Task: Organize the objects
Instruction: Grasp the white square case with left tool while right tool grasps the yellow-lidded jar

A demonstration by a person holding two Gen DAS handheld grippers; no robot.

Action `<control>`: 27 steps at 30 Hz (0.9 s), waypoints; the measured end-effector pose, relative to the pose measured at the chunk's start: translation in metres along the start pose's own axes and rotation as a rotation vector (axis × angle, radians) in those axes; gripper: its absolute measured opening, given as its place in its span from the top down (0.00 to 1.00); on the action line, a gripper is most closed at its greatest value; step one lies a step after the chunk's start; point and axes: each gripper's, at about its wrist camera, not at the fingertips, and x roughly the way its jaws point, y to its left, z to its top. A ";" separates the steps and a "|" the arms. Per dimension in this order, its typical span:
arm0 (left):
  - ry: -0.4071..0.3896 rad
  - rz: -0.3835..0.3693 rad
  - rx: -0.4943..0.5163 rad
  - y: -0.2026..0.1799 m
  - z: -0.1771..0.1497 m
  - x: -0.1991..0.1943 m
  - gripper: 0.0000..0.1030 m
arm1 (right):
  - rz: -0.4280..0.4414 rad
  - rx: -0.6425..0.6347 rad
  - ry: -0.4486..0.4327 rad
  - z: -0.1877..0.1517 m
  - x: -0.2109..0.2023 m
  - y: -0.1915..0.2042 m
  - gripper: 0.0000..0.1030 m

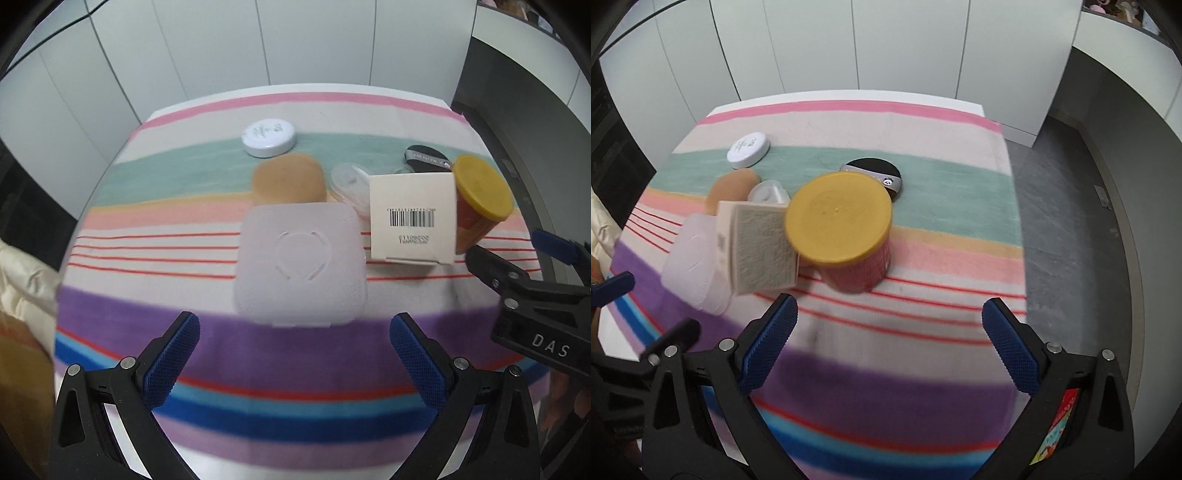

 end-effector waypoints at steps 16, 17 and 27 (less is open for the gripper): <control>-0.015 -0.075 -0.080 0.007 0.022 0.039 0.20 | 0.068 -0.024 -0.049 0.029 0.037 0.015 0.45; -0.015 -0.074 -0.085 0.007 0.021 0.038 0.20 | 0.061 -0.023 -0.053 0.028 0.035 0.016 0.45; -0.040 -0.055 -0.077 0.020 0.015 -0.007 0.20 | 0.064 -0.020 -0.030 0.020 0.002 0.022 0.45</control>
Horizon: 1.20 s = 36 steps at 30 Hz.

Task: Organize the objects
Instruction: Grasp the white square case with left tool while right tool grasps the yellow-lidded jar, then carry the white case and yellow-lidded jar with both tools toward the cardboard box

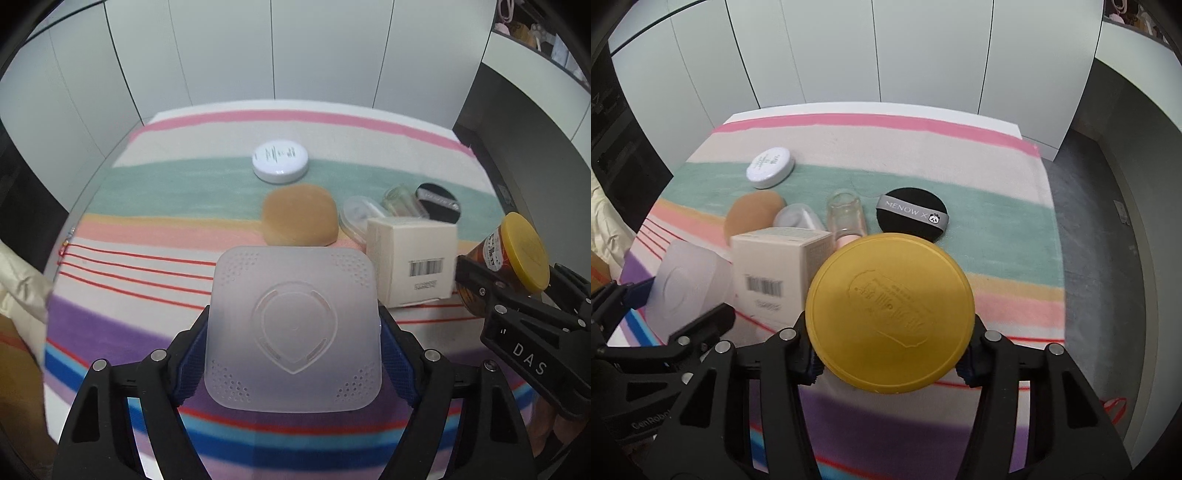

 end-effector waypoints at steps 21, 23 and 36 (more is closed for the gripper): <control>-0.139 -0.067 -0.012 0.042 -0.017 -0.196 0.21 | 0.023 -0.014 -0.030 -0.007 -0.172 0.053 0.45; -0.154 -0.072 -0.003 0.044 -0.023 -0.211 0.21 | 0.016 -0.024 -0.034 -0.012 -0.186 0.059 0.45; -0.210 -0.058 -0.013 0.076 -0.070 -0.253 0.21 | 0.024 -0.104 -0.058 -0.037 -0.230 0.098 0.45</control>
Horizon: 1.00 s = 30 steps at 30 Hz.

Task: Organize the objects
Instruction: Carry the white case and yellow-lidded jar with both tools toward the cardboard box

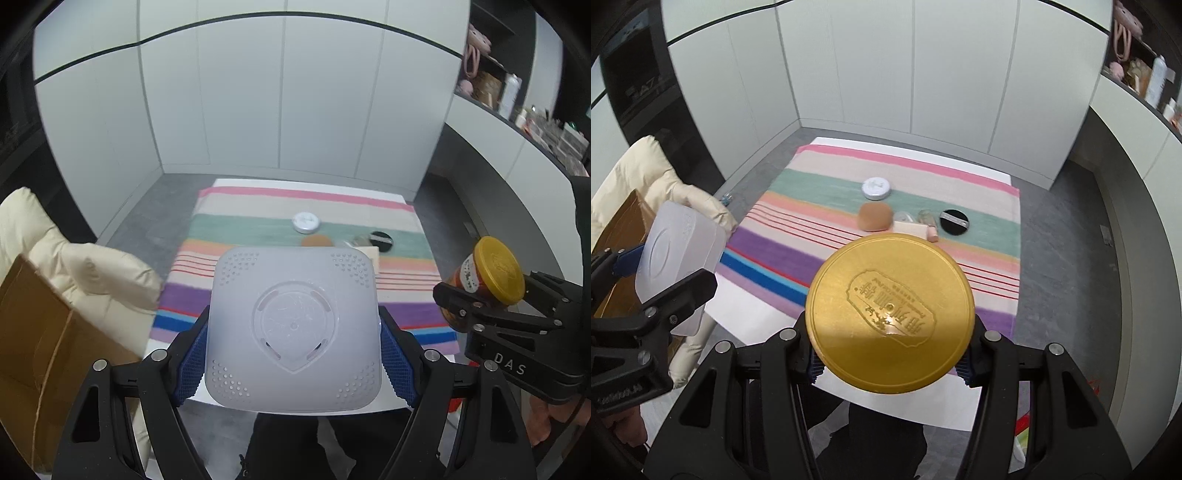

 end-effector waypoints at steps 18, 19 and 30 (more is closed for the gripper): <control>-0.063 0.110 -0.109 0.096 -0.016 -0.023 0.21 | 0.104 -0.110 -0.032 0.026 0.015 0.093 0.45; -0.063 0.116 -0.112 0.100 -0.017 -0.025 0.21 | 0.115 -0.123 -0.035 0.027 0.016 0.101 0.45; -0.087 0.202 -0.192 0.155 -0.035 -0.049 0.21 | 0.167 -0.221 -0.053 0.028 0.016 0.174 0.45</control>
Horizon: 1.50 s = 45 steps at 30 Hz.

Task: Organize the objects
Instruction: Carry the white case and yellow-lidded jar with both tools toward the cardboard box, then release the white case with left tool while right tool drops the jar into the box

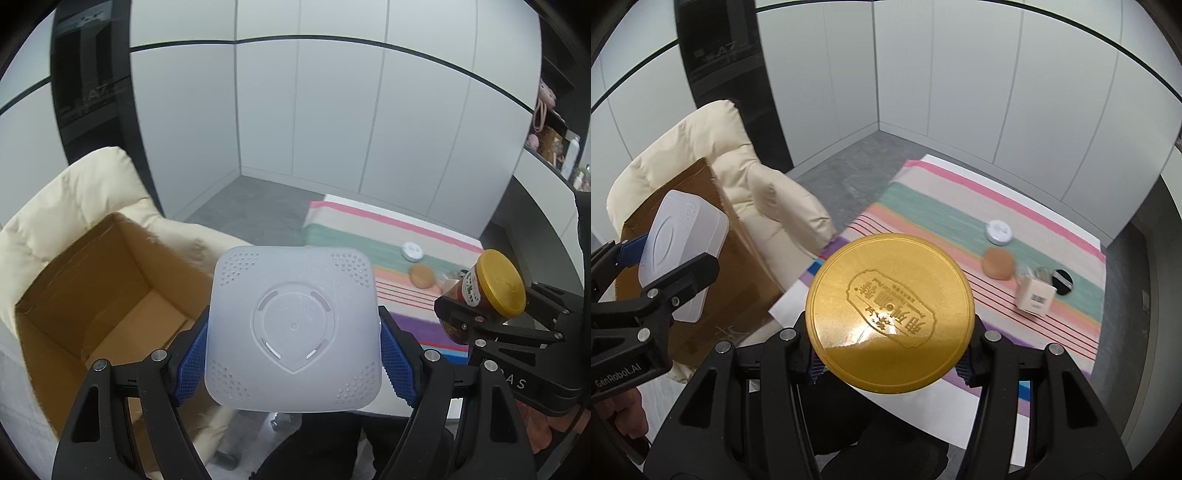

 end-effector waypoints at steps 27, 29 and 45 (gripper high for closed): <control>0.006 0.185 -0.166 0.127 -0.034 -0.029 0.20 | 0.147 -0.139 -0.019 0.031 0.020 0.133 0.45; 0.014 0.206 -0.188 0.138 -0.040 -0.029 0.20 | 0.160 -0.151 -0.021 0.031 0.020 0.143 0.45; -0.012 0.349 -0.325 0.217 -0.074 -0.066 0.00 | 0.252 -0.282 0.005 0.028 0.040 0.241 0.45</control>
